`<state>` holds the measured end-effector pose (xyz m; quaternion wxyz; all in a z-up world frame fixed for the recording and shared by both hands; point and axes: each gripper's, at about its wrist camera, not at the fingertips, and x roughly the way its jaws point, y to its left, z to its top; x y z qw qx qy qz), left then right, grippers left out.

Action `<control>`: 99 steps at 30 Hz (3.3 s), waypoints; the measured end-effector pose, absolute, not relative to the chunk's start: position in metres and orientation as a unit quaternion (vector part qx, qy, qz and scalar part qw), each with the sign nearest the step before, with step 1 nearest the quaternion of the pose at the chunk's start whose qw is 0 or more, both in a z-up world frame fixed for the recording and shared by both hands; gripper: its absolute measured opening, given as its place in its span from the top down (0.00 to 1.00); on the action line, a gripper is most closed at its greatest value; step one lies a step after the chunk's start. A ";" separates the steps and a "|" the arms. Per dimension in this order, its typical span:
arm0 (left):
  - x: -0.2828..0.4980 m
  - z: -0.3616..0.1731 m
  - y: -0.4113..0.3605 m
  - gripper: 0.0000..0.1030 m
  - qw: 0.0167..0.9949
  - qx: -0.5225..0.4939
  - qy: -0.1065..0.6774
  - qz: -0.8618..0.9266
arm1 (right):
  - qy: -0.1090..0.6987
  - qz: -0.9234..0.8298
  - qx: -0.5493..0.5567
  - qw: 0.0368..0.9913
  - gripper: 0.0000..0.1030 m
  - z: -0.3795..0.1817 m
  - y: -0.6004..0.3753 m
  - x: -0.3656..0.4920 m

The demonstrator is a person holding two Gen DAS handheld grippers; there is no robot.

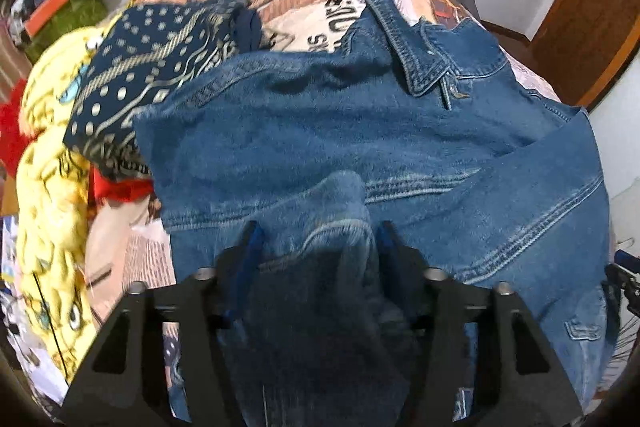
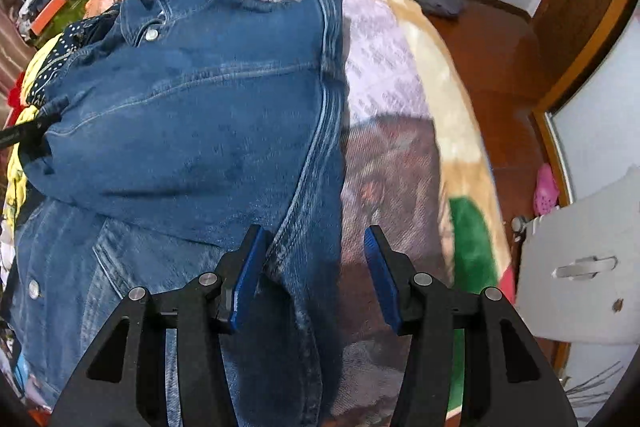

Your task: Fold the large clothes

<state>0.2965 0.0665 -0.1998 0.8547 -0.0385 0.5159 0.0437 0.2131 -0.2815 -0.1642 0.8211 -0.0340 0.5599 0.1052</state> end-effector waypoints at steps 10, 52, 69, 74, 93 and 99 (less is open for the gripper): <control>0.298 -0.147 0.035 0.85 0.891 -0.008 0.454 -0.009 | 0.561 0.141 -0.060 0.813 0.51 -0.168 -0.265 0.202; 0.186 -0.207 0.149 0.55 0.844 -0.166 0.510 -0.016 | 0.500 0.119 -0.072 0.855 0.42 -0.123 -0.249 0.201; 0.186 -0.180 0.123 0.81 0.893 -0.007 0.450 0.022 | 0.518 0.118 -0.042 0.846 0.42 -0.141 -0.237 0.227; 0.185 -0.215 0.142 0.47 0.874 -0.041 0.482 0.042 | 0.549 0.112 -0.049 0.827 0.42 -0.167 -0.238 0.230; 0.159 -0.184 0.185 0.38 0.859 -0.119 0.497 0.032 | 0.530 0.098 -0.025 0.842 0.37 -0.132 -0.279 0.195; 0.149 -0.209 0.170 0.38 0.822 -0.138 0.553 -0.012 | 0.544 0.086 0.003 0.835 0.37 -0.142 -0.299 0.181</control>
